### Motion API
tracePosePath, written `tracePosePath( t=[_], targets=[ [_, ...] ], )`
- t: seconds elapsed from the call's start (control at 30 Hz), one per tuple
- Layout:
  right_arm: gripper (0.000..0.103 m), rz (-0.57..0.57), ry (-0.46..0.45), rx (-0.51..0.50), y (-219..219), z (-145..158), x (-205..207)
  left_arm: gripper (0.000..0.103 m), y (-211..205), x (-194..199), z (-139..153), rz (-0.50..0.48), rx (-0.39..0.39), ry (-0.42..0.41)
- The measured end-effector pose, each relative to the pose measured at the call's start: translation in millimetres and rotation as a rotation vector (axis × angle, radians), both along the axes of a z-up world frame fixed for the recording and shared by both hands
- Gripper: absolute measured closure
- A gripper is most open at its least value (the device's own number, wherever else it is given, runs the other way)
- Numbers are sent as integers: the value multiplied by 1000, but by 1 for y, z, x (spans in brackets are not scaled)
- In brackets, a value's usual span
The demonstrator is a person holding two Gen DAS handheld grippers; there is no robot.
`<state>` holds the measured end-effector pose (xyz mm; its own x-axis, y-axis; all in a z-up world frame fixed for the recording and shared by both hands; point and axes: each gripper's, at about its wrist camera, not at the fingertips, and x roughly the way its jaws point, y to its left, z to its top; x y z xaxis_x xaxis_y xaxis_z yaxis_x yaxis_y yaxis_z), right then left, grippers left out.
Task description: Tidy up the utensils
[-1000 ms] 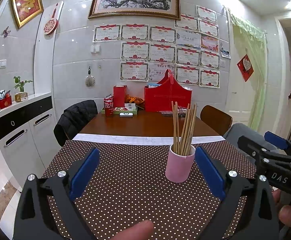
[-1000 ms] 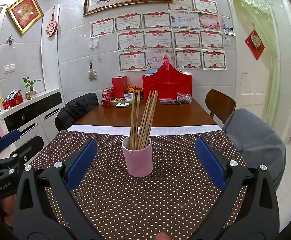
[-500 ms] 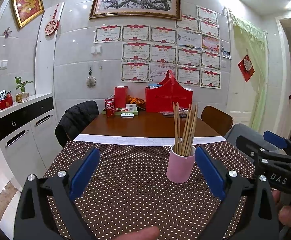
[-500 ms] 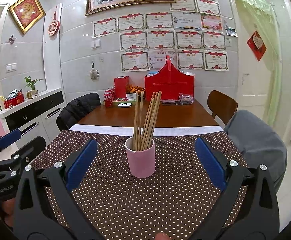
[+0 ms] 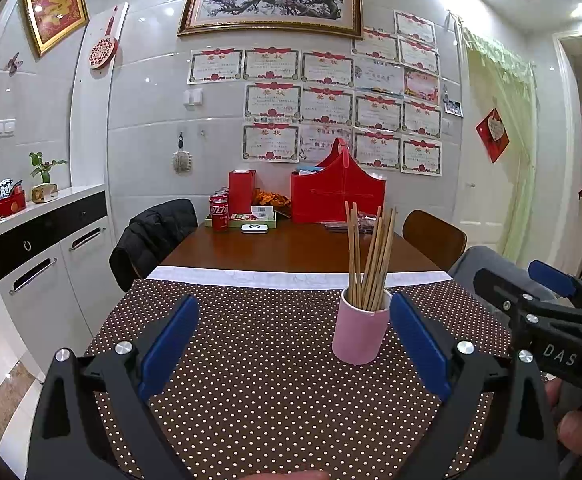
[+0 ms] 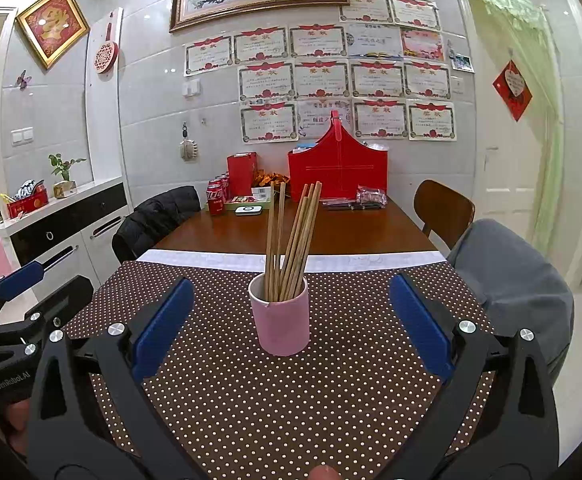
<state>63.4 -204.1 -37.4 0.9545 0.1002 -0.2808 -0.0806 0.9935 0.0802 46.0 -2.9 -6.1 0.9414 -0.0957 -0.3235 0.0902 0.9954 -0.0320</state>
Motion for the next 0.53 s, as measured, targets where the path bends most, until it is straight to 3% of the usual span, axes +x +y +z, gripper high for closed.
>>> tracePosePath(
  t=[0.53],
  targets=[
    [6,0,1,1,1,0,-1,8,0,2,-5,15,14,-2]
  ],
)
